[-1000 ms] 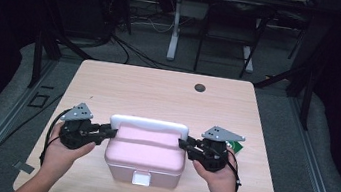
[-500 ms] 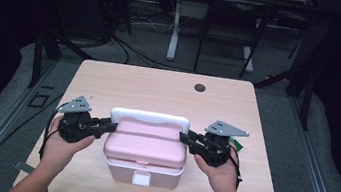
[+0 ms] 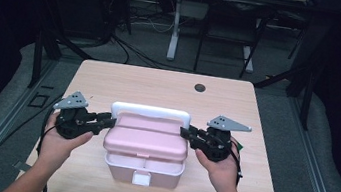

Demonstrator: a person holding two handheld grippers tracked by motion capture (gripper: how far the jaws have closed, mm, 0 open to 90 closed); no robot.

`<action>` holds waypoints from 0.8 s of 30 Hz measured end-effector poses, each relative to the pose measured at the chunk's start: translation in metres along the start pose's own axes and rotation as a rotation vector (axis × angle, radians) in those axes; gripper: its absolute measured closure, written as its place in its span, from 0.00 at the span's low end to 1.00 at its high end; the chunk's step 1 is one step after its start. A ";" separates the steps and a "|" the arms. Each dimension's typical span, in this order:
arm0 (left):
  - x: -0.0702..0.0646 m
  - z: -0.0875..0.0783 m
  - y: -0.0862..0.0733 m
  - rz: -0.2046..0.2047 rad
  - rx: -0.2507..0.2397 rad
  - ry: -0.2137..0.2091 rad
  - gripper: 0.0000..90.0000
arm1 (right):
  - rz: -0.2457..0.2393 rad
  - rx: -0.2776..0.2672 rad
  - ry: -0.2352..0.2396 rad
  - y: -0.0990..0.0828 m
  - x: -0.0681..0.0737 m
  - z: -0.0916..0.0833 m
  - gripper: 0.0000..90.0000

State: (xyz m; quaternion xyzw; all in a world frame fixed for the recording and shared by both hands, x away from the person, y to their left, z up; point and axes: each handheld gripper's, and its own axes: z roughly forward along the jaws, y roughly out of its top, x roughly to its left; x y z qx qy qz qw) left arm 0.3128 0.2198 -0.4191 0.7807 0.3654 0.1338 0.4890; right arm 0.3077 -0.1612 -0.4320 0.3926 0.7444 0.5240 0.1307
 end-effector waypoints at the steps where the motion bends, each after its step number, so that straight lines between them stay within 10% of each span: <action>1: 0.001 -0.002 0.000 0.004 -0.001 0.002 0.75 | 0.003 0.000 0.002 0.000 0.000 0.000 0.83; 24: -0.001 -0.030 -0.038 0.016 0.054 -0.034 1.00 | 0.020 -0.010 0.007 0.004 -0.003 0.001 0.83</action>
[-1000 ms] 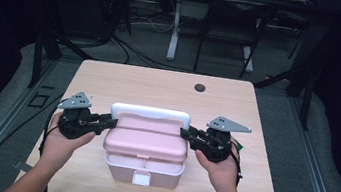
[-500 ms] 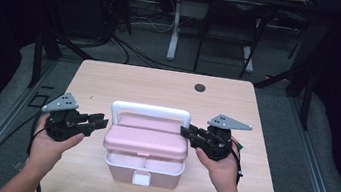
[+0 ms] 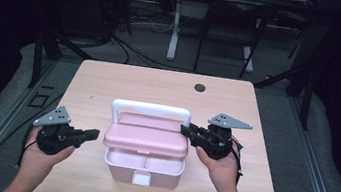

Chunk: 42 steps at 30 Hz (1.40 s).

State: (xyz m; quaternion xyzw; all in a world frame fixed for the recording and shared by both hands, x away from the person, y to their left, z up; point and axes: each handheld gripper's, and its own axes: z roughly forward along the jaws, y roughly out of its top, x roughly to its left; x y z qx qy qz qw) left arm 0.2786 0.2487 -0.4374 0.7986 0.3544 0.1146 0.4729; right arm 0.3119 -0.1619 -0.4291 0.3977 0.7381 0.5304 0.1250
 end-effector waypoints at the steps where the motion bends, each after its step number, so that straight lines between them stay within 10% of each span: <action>1: -0.001 0.001 -0.001 0.000 0.005 -0.007 1.00 | 0.000 0.000 0.000 0.000 0.000 0.000 0.83; 20: -0.019 0.035 -0.005 0.014 0.061 -0.116 1.00 | 0.007 -0.001 0.009 -0.001 -0.001 0.000 0.83; 42: -0.025 0.033 0.009 0.034 0.048 -0.129 1.00 | 0.001 -0.009 -0.012 -0.001 -0.002 -0.008 0.78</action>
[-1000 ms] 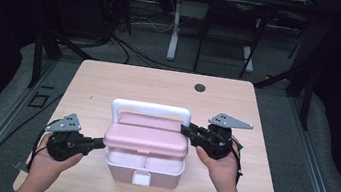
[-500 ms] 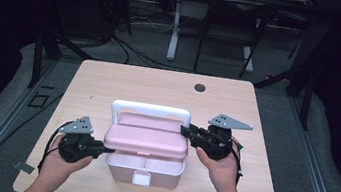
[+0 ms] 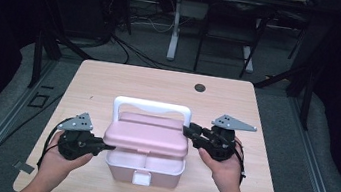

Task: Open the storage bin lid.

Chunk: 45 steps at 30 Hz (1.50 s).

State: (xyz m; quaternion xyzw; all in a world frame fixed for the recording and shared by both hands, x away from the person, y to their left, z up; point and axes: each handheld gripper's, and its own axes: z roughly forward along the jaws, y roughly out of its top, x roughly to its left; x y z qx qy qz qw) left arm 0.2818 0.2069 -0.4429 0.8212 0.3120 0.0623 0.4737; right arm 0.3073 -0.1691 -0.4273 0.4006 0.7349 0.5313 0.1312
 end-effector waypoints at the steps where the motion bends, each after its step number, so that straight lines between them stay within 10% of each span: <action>1: 0.000 0.000 0.001 0.000 -0.002 0.001 1.00 | 0.000 0.000 0.000 0.000 0.000 0.000 0.78; 16: 0.006 -0.006 0.026 0.005 -0.032 0.023 1.00 | -0.027 0.016 -0.053 -0.013 0.001 -0.027 0.93; 45: 0.025 -0.006 0.065 -0.014 -0.078 0.065 1.00 | -0.120 0.106 0.035 -0.060 0.030 0.005 1.00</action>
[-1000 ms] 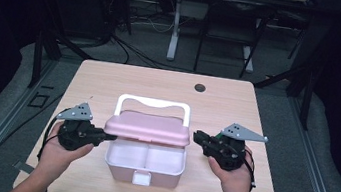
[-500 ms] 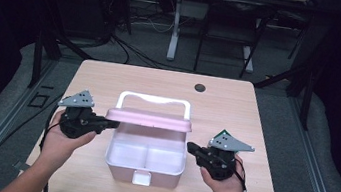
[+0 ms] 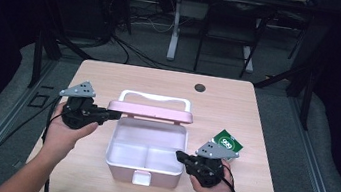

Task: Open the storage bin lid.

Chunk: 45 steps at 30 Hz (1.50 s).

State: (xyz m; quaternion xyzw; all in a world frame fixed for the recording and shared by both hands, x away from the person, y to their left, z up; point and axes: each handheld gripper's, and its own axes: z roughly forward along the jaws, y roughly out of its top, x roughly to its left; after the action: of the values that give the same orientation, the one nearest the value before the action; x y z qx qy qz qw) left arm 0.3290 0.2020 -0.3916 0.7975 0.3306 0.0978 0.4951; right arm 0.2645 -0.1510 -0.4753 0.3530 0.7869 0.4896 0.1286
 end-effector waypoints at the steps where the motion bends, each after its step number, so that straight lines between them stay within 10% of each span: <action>1: 0.000 0.000 0.001 -0.002 0.001 0.003 1.00 | -0.001 0.005 0.002 -0.001 0.001 0.001 1.00; 45: 0.028 0.022 0.031 -0.053 -0.032 0.060 1.00 | -0.035 0.068 0.050 -0.013 0.011 0.013 1.00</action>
State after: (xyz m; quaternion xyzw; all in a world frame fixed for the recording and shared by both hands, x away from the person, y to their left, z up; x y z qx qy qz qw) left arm 0.3748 0.1946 -0.3809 0.7773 0.3645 0.1137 0.5000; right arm 0.2587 -0.1382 -0.4911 0.3312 0.8120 0.4689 0.1055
